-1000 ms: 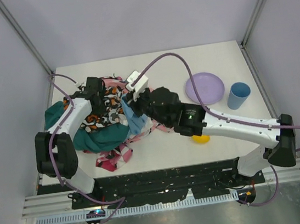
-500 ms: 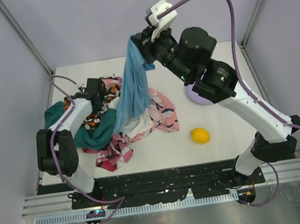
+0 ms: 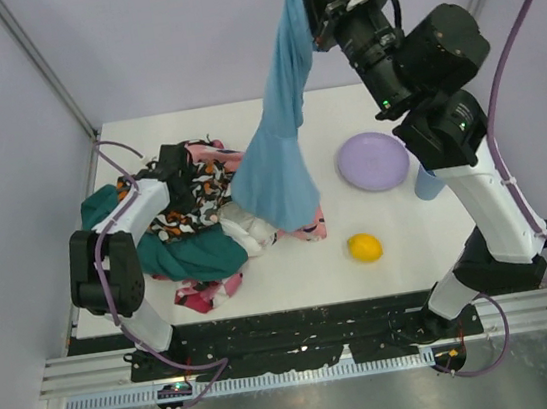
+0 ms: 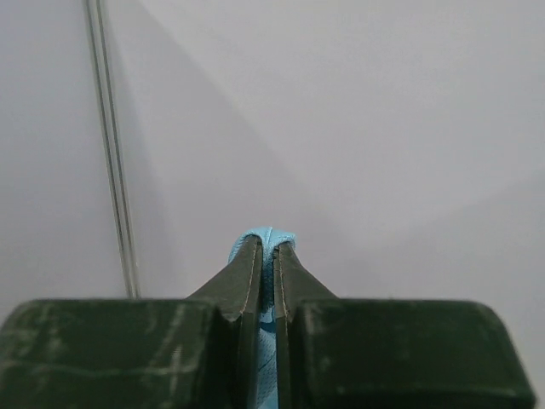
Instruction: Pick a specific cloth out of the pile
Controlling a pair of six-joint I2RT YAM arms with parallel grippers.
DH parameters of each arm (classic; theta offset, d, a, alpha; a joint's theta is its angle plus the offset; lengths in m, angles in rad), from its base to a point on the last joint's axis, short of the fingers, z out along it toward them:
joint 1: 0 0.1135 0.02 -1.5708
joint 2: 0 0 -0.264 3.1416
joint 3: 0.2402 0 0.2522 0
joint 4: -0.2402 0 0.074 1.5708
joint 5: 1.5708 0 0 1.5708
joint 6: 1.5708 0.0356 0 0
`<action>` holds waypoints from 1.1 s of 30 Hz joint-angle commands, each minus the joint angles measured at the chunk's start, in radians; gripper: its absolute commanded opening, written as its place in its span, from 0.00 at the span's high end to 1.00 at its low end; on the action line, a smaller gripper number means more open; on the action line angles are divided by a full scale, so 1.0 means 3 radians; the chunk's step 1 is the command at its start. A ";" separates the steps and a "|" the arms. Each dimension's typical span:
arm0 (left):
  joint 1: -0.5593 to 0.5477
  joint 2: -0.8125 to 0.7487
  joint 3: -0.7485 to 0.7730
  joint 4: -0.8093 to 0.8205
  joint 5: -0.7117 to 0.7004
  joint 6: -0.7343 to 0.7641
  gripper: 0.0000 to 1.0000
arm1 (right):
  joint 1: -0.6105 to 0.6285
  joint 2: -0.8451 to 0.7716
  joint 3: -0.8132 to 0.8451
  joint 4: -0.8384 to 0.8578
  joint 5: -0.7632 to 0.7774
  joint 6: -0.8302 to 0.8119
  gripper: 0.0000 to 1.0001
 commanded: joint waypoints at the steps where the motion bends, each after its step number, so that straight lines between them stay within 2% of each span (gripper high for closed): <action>1: 0.0027 0.0111 -0.0062 -0.0140 0.0052 -0.0009 1.00 | -0.0010 -0.0308 0.0200 0.0715 0.0089 -0.0247 0.95; 11: 0.0026 -0.0093 -0.0057 -0.0130 0.0215 0.0053 1.00 | -0.0005 -0.0334 0.0200 0.0837 0.0048 -0.0426 0.95; 15: 0.0032 -0.0293 -0.0134 -0.0064 0.0297 0.0099 0.93 | -0.0010 -0.0258 0.0210 0.0970 0.0032 -0.0513 0.95; 20: 0.0026 -0.0477 -0.0185 -0.0043 0.0410 0.0150 0.90 | -0.0025 0.0028 0.0210 0.1557 0.0027 -0.1012 0.95; 25: 0.0026 -0.0595 -0.0226 -0.0028 0.0466 0.0191 0.84 | -0.0260 0.0529 0.0731 0.1620 0.0032 -0.1254 0.95; 28: 0.0026 -0.0661 -0.0236 -0.0028 0.0481 0.0211 0.80 | -0.0556 0.0693 0.0655 0.1941 0.0028 -0.1025 0.95; 33: 0.0026 -0.0768 -0.0323 0.0033 0.0507 0.0211 0.78 | -0.1052 0.0933 0.0435 0.2341 -0.0228 0.0042 0.95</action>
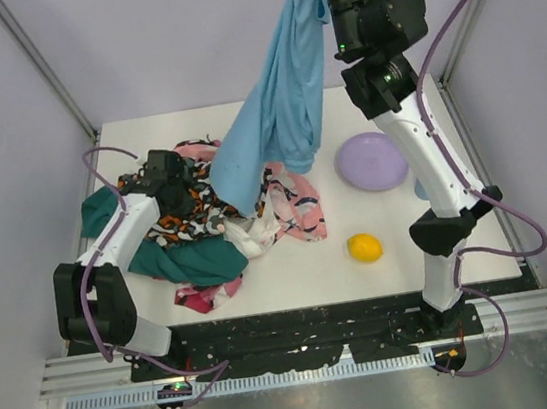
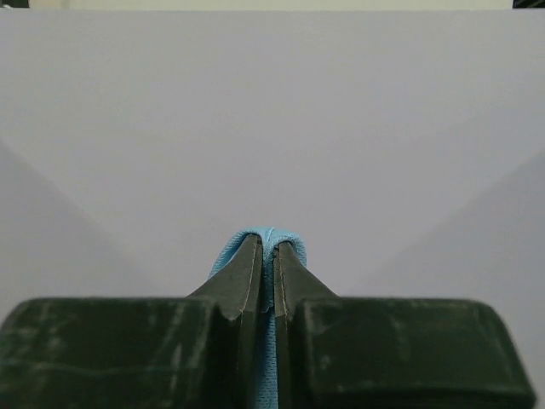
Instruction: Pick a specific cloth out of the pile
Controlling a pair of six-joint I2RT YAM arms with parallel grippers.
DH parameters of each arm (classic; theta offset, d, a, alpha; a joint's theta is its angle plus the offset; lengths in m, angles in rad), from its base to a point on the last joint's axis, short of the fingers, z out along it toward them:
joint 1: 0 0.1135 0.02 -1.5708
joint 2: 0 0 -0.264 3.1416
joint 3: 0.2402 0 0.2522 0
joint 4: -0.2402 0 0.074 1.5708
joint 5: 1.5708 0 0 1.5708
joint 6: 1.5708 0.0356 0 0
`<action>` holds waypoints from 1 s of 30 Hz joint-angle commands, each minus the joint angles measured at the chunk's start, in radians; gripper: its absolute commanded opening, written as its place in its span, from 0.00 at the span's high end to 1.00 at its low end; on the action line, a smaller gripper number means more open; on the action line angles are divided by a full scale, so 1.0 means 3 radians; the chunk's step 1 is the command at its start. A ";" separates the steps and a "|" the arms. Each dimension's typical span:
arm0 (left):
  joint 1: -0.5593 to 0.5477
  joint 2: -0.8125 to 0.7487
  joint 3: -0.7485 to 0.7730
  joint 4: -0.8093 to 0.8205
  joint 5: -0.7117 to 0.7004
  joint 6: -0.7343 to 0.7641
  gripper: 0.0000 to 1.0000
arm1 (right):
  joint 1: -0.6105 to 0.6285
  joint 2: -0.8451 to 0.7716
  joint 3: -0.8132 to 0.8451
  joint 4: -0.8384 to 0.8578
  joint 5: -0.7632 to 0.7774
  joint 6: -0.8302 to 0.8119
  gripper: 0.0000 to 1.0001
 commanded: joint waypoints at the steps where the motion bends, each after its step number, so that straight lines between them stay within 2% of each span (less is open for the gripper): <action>1: 0.0024 -0.0198 -0.0089 0.0008 0.0102 0.0052 0.77 | -0.0358 0.0111 -0.0018 0.0793 -0.0208 0.0765 0.95; 4: 0.0014 -0.0218 -0.0084 -0.0017 0.0072 0.0068 0.77 | -0.0390 0.0605 0.0262 0.0917 -0.0234 0.0802 0.95; 7: 0.0014 -0.0279 -0.0115 -0.0002 0.0092 0.0068 0.77 | -0.0451 0.1056 0.0560 0.1187 0.0031 0.0806 0.95; 9: 0.0019 -0.0320 -0.0156 0.0024 0.0098 0.0073 0.76 | -0.0527 0.1175 0.0444 0.1315 0.0154 0.0898 0.95; 11: 0.0019 -0.0351 -0.0161 0.0013 0.0062 0.0068 0.76 | -0.0619 0.1216 0.0132 0.1280 0.0064 0.1153 0.95; 14: 0.0019 -0.0382 -0.0171 0.0008 0.0072 0.0078 0.74 | -0.0676 0.1430 0.0044 0.1142 -0.0019 0.1093 0.95; 18: 0.0019 -0.0433 -0.0192 0.0049 0.0148 0.0073 0.69 | -0.0696 0.1701 0.0008 0.0662 -0.0193 0.0924 0.95; 20: 0.0014 -0.0468 -0.0176 0.0044 0.0199 0.0083 0.64 | -0.0701 0.1661 -0.0272 0.0620 -0.0193 0.0909 0.95; 23: 0.0019 -0.0576 -0.0146 0.0039 0.0276 0.0083 0.54 | -0.0701 0.1386 -0.1170 0.0819 -0.0101 0.1041 0.95; 24: 0.0019 -0.0627 -0.0125 0.0034 0.0292 0.0078 0.51 | -0.0707 0.1339 -0.1381 0.0936 0.0031 0.1092 0.92; 25: 0.0014 -0.0688 -0.0105 0.0029 0.0312 0.0083 0.46 | -0.0707 0.1248 -0.1681 0.0942 0.0078 0.1311 0.85; 26: 0.0009 -0.0749 -0.0064 0.0014 0.0302 0.0073 0.41 | -0.0707 0.1211 -0.1765 0.0811 0.0185 0.1449 0.82; 27: -0.0012 -0.0831 -0.0023 -0.0002 0.0287 0.0073 0.31 | -0.0707 0.1160 -0.1862 0.0678 0.0226 0.1734 0.81; 29: -0.0047 -0.1020 0.0023 -0.0037 0.0251 0.0083 0.02 | -0.0707 0.1134 -0.1833 0.0187 0.0277 0.2099 0.81; 30: -0.0058 -0.1122 0.0038 -0.0053 0.0256 0.0078 0.01 | -0.0712 0.1129 -0.1812 -0.0113 0.0288 0.2186 0.79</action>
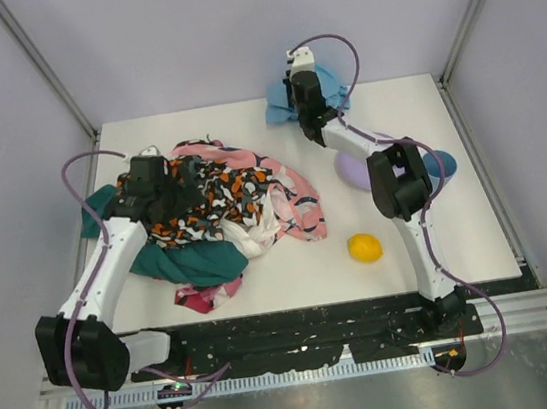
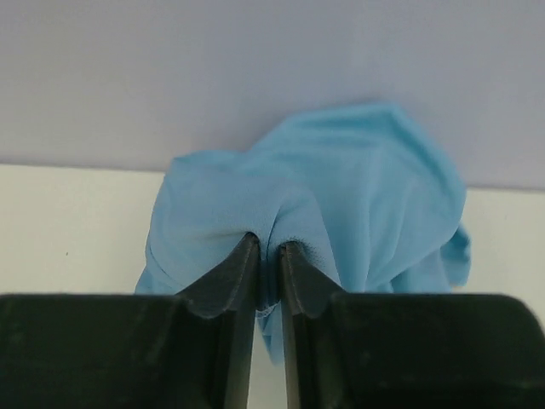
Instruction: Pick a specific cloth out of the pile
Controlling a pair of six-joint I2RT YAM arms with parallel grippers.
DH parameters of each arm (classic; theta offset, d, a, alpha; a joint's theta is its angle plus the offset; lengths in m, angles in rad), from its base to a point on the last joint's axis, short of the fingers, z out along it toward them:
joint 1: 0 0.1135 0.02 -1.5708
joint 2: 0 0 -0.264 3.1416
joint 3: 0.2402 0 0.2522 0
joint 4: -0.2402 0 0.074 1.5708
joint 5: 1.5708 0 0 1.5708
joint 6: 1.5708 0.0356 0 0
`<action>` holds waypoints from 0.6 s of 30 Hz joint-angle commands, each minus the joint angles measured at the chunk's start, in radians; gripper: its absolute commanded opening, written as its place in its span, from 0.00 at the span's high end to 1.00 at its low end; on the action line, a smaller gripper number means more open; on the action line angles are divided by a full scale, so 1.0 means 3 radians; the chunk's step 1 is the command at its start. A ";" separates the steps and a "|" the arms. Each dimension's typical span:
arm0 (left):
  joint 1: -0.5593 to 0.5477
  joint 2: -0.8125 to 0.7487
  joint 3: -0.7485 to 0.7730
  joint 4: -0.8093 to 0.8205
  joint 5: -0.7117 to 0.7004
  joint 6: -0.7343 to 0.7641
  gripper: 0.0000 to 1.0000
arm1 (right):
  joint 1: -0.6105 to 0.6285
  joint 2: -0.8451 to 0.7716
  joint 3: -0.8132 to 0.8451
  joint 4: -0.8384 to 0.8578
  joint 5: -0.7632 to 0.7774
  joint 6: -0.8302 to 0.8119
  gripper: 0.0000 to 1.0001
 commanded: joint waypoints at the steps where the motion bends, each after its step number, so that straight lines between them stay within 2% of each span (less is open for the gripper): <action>1: -0.0059 -0.0507 0.0199 -0.0058 0.0002 0.0018 0.00 | 0.0008 -0.0458 0.0085 -0.0657 0.0228 0.0782 0.71; 2: -0.0079 -0.0645 0.0189 -0.0078 -0.0003 0.0018 0.00 | 0.0013 -0.0483 0.0085 -0.0846 0.0243 0.0818 0.67; 4: -0.0115 -0.0865 0.0138 -0.0114 -0.0034 -0.0023 0.00 | 0.0008 -0.0783 -0.0067 -0.0939 0.0203 0.0874 0.51; 6: -0.0131 -0.1070 0.0051 -0.0135 -0.0039 -0.0094 0.00 | 0.0013 -0.1090 -0.0251 -0.0980 0.0121 0.0900 0.16; 7: -0.0136 -0.1172 -0.0010 -0.0135 -0.0024 -0.0130 0.00 | 0.0013 -0.1193 -0.0293 -0.1143 0.0090 0.0910 0.05; 13: -0.0161 -0.1714 -0.0328 -0.0227 0.0058 -0.0243 0.01 | 0.0008 -0.2451 -0.1079 -0.1889 0.0033 0.1012 0.05; 17: -0.0167 -0.2006 -0.0430 -0.0293 0.0053 -0.0283 0.00 | 0.0008 -0.3397 -0.2121 -0.2243 0.0080 0.1252 0.05; 18: -0.0167 -0.2072 -0.0440 -0.0293 0.0073 -0.0284 0.00 | 0.0008 -0.3712 -0.2534 -0.2239 0.0060 0.1379 0.05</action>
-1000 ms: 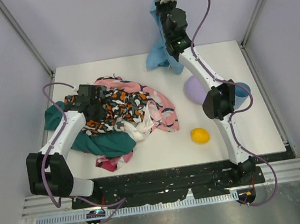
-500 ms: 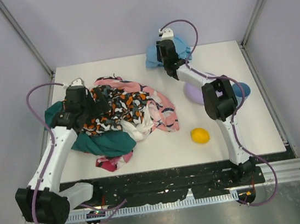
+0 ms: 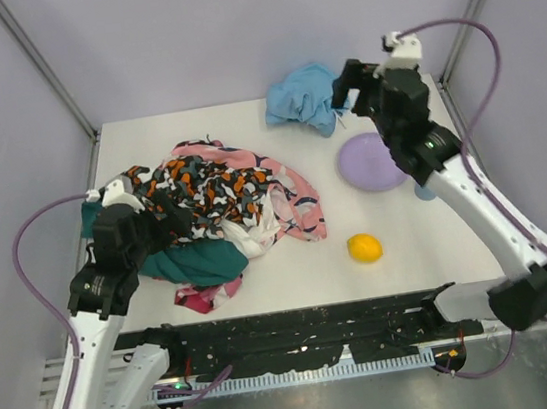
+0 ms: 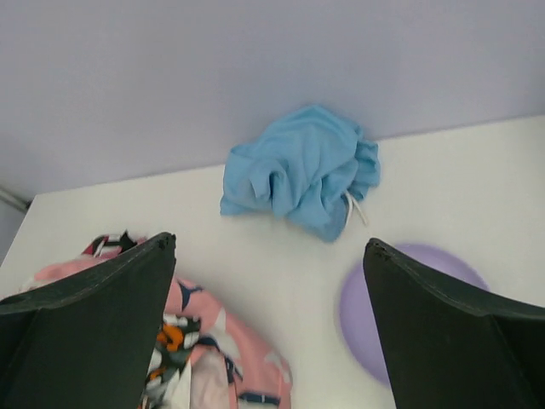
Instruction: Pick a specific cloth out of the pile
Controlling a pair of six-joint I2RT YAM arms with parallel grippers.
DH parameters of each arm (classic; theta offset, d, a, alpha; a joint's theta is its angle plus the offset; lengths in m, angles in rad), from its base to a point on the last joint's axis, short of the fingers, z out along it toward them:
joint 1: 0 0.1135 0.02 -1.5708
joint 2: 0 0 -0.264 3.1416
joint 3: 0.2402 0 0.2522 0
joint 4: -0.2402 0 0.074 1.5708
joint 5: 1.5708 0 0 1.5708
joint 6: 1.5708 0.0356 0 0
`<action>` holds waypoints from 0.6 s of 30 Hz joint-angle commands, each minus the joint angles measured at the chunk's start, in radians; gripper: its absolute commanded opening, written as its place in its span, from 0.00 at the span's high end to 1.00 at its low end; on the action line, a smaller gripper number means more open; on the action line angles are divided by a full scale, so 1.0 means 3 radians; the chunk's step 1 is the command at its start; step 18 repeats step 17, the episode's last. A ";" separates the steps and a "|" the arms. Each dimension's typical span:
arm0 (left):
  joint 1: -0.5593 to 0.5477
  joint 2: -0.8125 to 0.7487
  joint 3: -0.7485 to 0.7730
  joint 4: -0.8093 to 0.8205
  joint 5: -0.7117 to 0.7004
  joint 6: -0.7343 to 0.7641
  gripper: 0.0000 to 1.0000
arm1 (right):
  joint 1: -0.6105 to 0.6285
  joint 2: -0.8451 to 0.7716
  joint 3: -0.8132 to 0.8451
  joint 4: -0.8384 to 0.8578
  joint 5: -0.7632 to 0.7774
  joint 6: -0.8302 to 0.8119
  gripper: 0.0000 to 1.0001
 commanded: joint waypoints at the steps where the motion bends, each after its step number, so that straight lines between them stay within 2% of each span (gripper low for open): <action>1: -0.0017 -0.0256 -0.0051 -0.0053 0.0062 -0.0064 0.00 | 0.0005 -0.0795 -0.1119 -0.0426 -0.0061 0.0405 0.05; 4: -0.0017 -0.0373 -0.0113 -0.0068 -0.0045 -0.0069 0.00 | 0.0005 -0.1459 -0.2023 -0.0160 -0.0179 0.0461 0.05; 8: -0.0017 -0.0394 -0.0098 -0.0201 -0.0163 -0.0064 0.00 | 0.0005 -0.2063 -0.2608 0.0255 -0.0312 0.0600 0.05; 13: -0.0022 -0.0404 -0.0082 -0.0304 -0.0377 -0.0104 0.00 | 0.0005 -0.2396 -0.2696 0.0296 -0.0267 0.0600 0.05; 18: -0.0017 -0.0399 -0.0026 -0.0339 -0.0378 -0.0130 0.01 | 0.0011 -0.2545 -0.2757 0.0332 -0.0185 0.0574 0.05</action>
